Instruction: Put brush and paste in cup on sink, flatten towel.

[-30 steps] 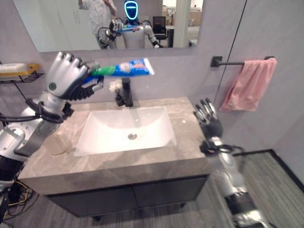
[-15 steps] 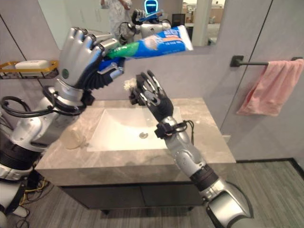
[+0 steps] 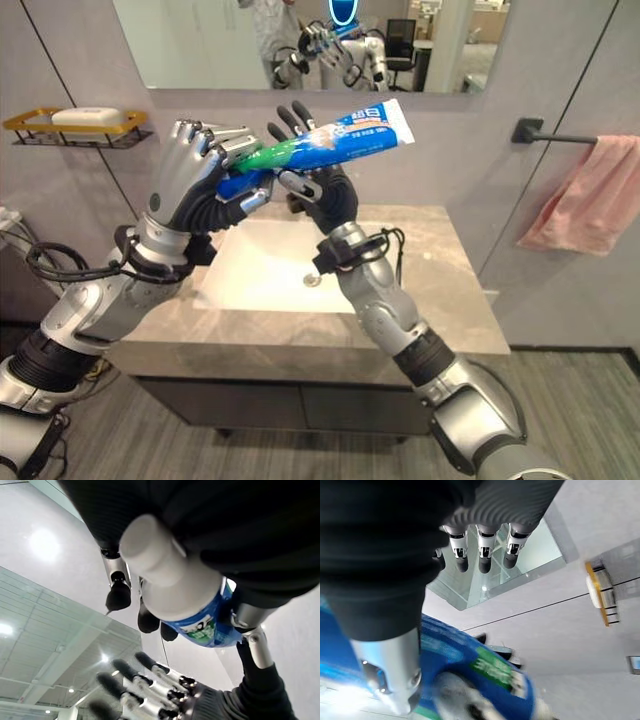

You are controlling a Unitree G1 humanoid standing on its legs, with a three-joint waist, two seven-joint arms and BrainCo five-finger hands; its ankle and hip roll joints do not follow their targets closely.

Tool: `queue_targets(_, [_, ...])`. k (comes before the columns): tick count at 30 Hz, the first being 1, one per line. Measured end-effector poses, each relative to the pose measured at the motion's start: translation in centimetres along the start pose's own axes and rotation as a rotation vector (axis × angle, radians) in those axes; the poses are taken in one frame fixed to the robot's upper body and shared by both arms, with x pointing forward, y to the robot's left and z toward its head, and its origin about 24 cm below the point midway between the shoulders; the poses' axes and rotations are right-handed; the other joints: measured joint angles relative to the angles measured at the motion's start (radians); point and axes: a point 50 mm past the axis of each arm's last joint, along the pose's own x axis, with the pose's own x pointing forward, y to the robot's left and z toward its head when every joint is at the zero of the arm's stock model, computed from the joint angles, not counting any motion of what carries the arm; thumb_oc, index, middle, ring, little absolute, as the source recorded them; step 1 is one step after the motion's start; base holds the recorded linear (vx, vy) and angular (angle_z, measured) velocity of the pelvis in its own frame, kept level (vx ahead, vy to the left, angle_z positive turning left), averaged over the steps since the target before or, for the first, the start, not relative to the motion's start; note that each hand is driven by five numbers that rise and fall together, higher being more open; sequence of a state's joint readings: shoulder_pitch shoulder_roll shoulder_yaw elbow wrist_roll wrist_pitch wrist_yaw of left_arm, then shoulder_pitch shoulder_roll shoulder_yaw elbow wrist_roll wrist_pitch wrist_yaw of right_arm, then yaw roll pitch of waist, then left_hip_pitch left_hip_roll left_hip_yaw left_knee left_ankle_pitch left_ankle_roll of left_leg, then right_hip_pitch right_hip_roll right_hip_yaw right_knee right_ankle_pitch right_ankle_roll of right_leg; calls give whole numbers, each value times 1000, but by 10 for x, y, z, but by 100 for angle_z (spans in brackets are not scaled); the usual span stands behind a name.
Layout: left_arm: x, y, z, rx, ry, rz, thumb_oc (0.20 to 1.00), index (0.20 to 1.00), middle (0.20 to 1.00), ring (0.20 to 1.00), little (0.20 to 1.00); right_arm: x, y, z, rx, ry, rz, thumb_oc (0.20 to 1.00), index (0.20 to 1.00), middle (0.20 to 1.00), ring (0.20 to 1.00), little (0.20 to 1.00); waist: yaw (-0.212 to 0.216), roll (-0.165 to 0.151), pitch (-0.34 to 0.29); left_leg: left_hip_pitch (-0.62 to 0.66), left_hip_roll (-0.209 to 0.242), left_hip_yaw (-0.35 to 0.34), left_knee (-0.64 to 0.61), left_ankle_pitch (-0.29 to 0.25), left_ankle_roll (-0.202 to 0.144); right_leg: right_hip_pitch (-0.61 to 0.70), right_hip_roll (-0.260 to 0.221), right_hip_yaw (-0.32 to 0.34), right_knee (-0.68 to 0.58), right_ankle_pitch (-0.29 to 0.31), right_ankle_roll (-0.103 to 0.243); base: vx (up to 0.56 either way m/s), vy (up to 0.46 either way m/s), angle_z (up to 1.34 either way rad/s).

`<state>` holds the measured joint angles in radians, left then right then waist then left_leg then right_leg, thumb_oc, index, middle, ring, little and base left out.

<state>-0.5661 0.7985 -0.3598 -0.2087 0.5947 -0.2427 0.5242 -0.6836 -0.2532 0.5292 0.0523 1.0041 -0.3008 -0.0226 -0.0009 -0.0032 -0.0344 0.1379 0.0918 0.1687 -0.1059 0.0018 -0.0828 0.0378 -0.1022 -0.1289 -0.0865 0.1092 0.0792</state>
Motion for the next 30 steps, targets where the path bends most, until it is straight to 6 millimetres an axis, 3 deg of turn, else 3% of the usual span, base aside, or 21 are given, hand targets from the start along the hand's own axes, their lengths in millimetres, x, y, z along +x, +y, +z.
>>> queue_targets(21, [-38,-3,-8,-60,158,-37,200,200,200,200,200,4,2,24,58,-181,-66,1000,1000,1000,1000,1000,13,7,18,0,1,-9,3,1,-1,2,1,-11,0,-2,0,-1,2,1])
queue_targets(23, [-40,-4,-8,-65,168,-48,200,200,200,200,200,4,2,26,69,-203,-73,545,545,545,545,545,16,6,19,0,1,-9,4,1,-1,2,1,-11,0,-2,0,0,0,0])
queue_targets(25, [-42,-4,-8,-83,183,-54,200,200,200,200,200,3,2,24,77,-199,-77,467,467,467,467,467,16,5,20,0,1,-10,4,1,-1,2,1,-12,0,-2,0,0,0,0])
queue_targets(27, [-44,-5,-8,-89,190,-58,200,200,200,200,200,1,1,22,78,-194,-82,222,222,222,222,222,16,4,20,0,1,-10,4,1,-1,2,1,-12,0,-2,0,0,0,0])
queue_targets(29, [-44,-5,-9,-88,194,-59,200,200,200,200,200,-1,0,20,79,-188,-86,200,200,200,200,200,15,4,20,0,1,-10,4,1,-1,2,1,-13,0,-2,0,0,0,0])
queue_targets(30, [-44,-6,-9,-89,198,-57,200,200,200,200,200,-2,0,19,81,-185,-89,282,282,282,282,282,16,4,19,0,1,-10,4,1,-1,2,1,-13,0,-2,0,0,0,0])
